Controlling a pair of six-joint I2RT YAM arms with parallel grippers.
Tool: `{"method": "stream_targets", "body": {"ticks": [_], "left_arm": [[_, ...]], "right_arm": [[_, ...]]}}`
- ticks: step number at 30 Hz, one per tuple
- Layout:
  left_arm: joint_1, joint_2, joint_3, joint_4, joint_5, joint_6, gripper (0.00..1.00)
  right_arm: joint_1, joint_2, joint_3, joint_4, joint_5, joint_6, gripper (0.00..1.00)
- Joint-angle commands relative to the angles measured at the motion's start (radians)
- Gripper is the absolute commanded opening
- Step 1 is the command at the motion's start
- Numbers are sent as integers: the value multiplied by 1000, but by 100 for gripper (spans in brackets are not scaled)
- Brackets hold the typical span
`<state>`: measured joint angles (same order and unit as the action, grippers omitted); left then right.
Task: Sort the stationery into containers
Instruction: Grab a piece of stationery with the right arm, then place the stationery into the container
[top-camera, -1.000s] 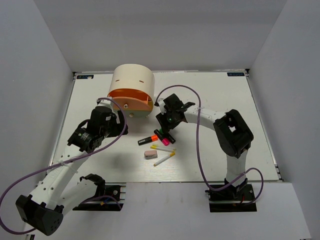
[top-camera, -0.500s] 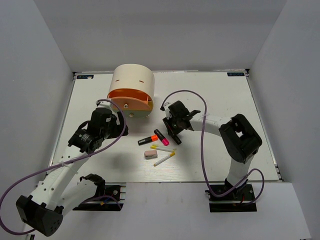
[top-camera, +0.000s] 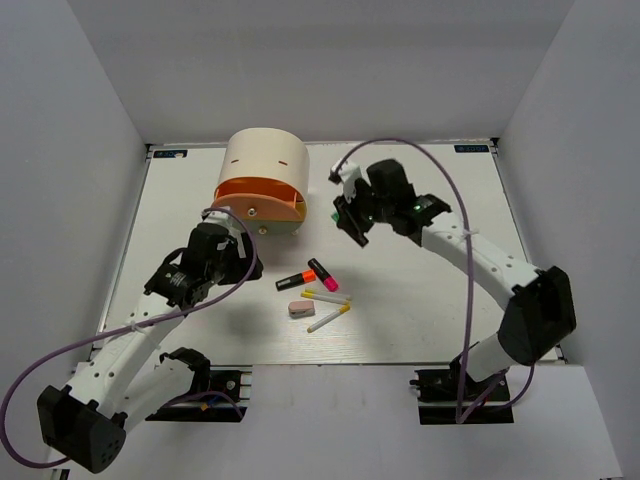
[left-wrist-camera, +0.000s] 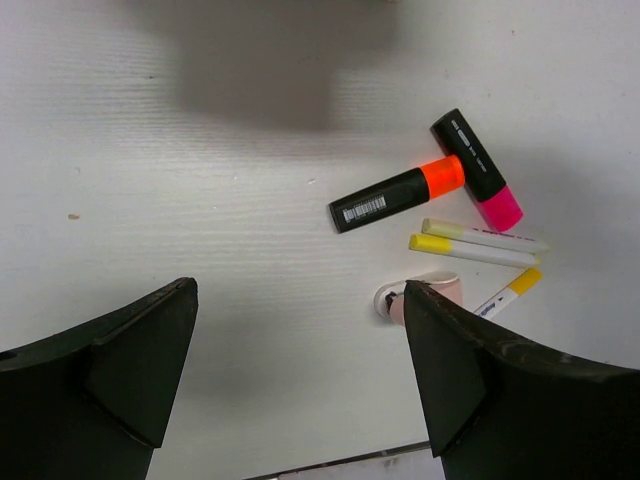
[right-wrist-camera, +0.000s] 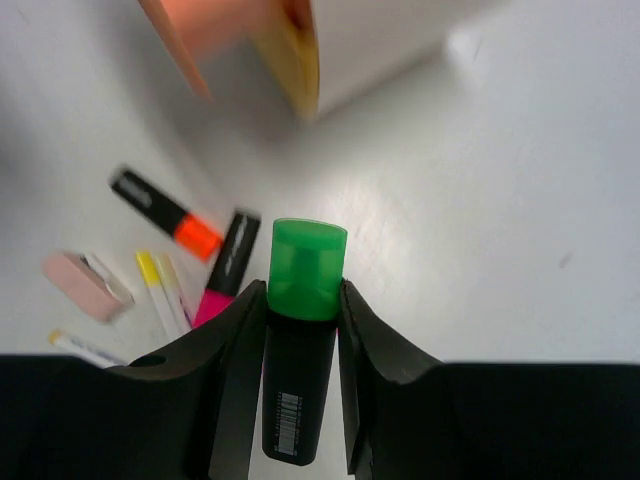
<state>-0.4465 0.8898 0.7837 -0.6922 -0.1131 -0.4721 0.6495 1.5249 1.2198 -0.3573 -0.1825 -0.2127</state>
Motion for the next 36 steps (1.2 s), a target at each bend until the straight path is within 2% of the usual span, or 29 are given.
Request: {"method": "stream_targets", "body": {"ticks": [1, 7, 8, 11, 18, 29, 36], "left_arm": [[5, -25, -24, 45, 29, -14, 94], [5, -74, -52, 54, 38, -25, 94], [5, -84, -61, 43, 38, -34, 94], [5, -97, -70, 33, 38, -34, 94], [5, -120, -70, 33, 38, -43, 94], [5, -120, -80, 42, 47, -53, 94], [5, -111, -80, 51, 56, -53, 94]], "right_arm": [[-2, -48, 185, 24, -142, -149, 0], [4, 116, 476, 24, -320, -134, 0], [4, 162, 588, 23, -339, -122, 0], [12, 263, 731, 49, -429, -79, 0], [25, 391, 784, 305, -584, 39, 0], [58, 477, 782, 458, -657, 144, 0], [76, 521, 777, 466, -669, 138, 18]]}}
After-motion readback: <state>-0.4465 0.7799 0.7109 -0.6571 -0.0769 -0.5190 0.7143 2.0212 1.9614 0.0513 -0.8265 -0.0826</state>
